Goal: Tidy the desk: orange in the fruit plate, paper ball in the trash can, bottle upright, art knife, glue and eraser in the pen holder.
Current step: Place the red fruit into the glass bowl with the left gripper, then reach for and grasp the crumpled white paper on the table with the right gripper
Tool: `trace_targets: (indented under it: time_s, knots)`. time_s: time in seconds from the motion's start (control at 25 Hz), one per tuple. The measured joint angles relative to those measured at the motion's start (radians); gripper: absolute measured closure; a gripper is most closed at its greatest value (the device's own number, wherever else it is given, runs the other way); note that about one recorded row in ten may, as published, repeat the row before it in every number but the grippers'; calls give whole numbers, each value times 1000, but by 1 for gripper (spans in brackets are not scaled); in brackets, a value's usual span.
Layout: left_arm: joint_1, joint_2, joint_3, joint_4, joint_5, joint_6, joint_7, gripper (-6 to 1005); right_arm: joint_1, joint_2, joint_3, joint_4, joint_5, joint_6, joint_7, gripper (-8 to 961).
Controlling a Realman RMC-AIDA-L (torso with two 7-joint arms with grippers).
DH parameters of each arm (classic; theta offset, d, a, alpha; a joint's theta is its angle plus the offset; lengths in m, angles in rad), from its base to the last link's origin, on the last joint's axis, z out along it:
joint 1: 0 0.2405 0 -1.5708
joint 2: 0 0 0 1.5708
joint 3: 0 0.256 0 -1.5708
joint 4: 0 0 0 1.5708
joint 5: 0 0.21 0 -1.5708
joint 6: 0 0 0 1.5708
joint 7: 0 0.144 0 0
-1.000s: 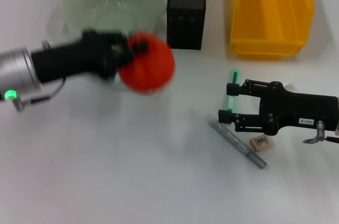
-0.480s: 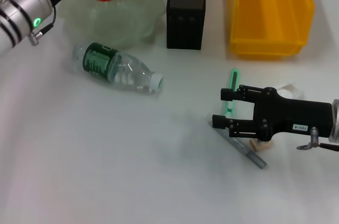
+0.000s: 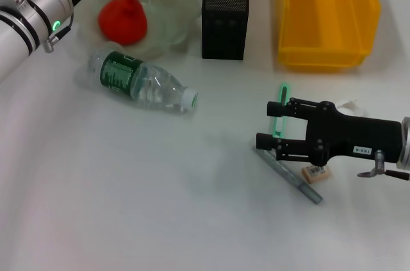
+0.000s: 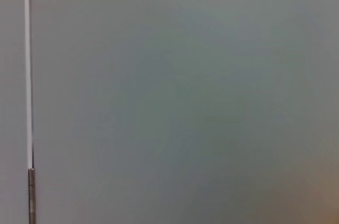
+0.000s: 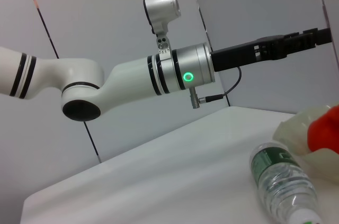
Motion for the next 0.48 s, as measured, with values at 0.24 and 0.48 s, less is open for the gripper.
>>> trace_targets:
  time_s: [0.24, 0.48]
  knots:
    - [47, 14, 82, 19, 3, 159, -163, 348, 2, 8, 87, -1, 0, 3, -1, 262]
    - [194, 77, 301, 187, 104, 498, -431, 240, 3, -10, 154, -2, 0, -20, 19, 269]
